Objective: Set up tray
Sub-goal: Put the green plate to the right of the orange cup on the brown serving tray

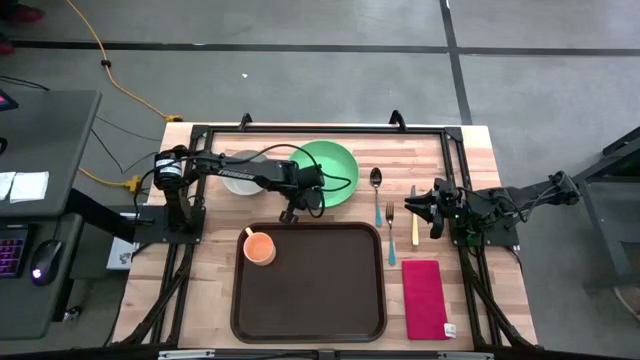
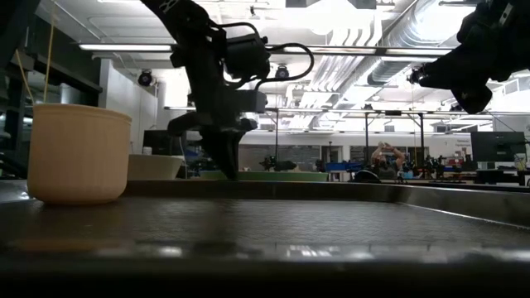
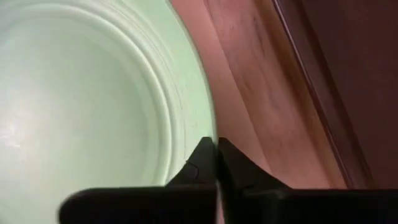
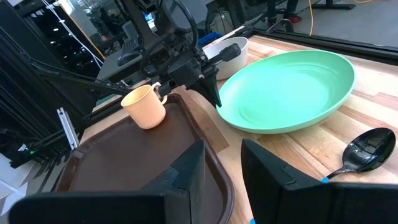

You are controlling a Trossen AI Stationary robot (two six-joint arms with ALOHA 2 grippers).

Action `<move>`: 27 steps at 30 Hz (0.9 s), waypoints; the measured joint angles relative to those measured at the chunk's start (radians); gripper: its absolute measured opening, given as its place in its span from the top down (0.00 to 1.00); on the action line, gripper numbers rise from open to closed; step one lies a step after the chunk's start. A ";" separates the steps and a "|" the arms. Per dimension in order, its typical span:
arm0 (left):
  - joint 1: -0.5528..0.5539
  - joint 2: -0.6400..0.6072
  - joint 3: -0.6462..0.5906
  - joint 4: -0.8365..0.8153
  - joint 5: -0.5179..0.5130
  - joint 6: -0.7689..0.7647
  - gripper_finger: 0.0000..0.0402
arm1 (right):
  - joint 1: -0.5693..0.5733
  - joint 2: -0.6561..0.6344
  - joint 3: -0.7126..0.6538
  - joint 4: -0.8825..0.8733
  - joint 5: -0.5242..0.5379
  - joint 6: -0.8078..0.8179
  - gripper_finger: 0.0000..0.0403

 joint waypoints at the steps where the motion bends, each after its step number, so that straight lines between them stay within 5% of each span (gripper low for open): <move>1: 0.000 0.000 0.000 -0.001 0.000 0.000 0.96 | 0.000 0.000 0.000 0.000 0.000 0.000 0.79; 21: 0.000 0.000 0.000 -0.008 0.003 -0.001 0.97 | 0.000 0.000 0.000 -0.003 0.002 0.011 0.79; 27: 0.000 0.000 0.072 -0.130 -0.004 0.023 0.97 | 0.000 0.000 0.000 -0.004 0.003 0.011 0.79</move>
